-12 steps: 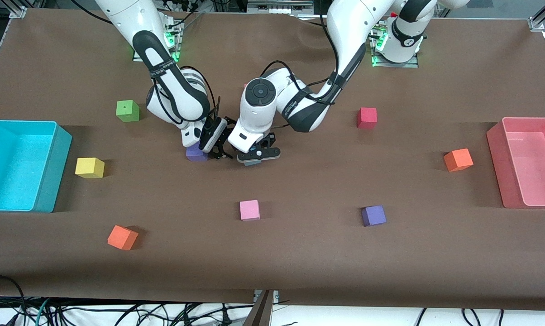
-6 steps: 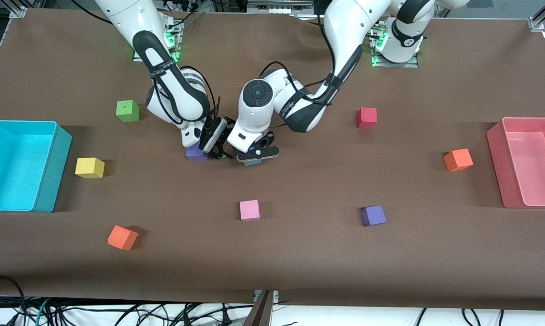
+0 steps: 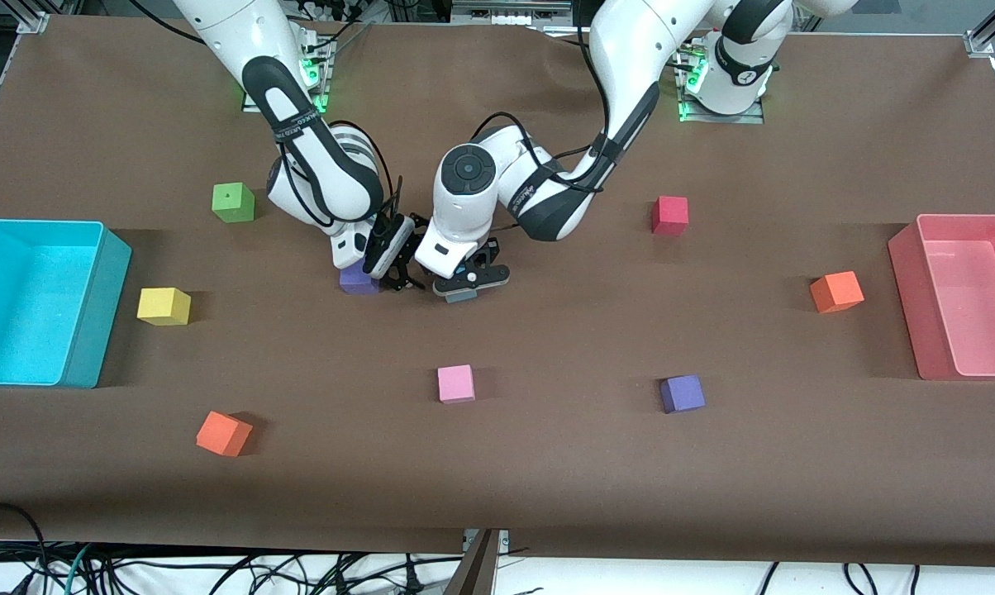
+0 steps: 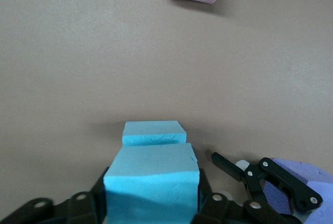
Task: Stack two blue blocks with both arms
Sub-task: 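Lower the held cyan cube onto the other cyan cube and open the left gripper, then raise the left gripper off the stack while the right gripper withdraws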
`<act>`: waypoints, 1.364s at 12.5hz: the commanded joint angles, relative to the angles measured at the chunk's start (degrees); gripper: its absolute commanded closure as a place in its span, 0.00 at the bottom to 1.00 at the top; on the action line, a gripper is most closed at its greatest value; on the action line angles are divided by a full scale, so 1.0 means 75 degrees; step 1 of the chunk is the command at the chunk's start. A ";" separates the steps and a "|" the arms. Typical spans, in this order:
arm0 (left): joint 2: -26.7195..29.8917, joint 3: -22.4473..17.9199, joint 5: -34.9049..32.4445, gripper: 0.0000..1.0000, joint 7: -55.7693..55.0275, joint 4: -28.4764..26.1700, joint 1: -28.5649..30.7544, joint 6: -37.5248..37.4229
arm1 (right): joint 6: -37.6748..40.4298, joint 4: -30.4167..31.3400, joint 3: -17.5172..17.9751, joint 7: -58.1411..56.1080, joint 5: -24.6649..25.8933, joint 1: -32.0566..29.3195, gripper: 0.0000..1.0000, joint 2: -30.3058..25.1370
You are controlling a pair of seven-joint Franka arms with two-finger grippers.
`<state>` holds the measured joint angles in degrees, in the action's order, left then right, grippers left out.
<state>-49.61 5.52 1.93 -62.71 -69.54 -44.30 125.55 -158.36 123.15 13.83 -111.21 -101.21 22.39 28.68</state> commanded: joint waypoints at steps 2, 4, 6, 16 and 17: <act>-0.0159 -0.0208 0.0035 0.00 -0.0017 0.0201 -0.0163 0.0112 | -0.0037 -0.0119 -0.0063 -0.0207 -0.0216 0.0097 0.01 0.0078; -0.0113 -0.0208 0.0035 0.00 -0.0029 0.0225 -0.0163 0.0089 | -0.0049 -0.0107 -0.0086 -0.0207 -0.0216 0.0086 0.00 0.0067; 0.0248 -0.0359 0.0082 0.00 -0.0006 0.0144 -0.0082 0.0007 | -0.0037 -0.0049 -0.0366 -0.0172 -0.0193 0.0085 0.01 -0.0131; 0.4688 0.1175 0.0129 0.00 0.2082 -0.2623 0.3981 -0.2823 | 0.0513 0.1310 -0.0286 0.2586 0.0029 0.0062 0.01 -0.2274; 0.5040 0.1175 0.0129 0.00 0.2776 -0.2623 0.4310 -0.3456 | 0.0699 0.1427 -0.0204 0.3301 0.0401 0.0050 0.01 -0.2521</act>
<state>-19.14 12.96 1.95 -50.70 -84.02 -16.75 104.59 -155.13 130.21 11.44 -94.71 -100.90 22.58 15.33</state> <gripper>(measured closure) 0.000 0.013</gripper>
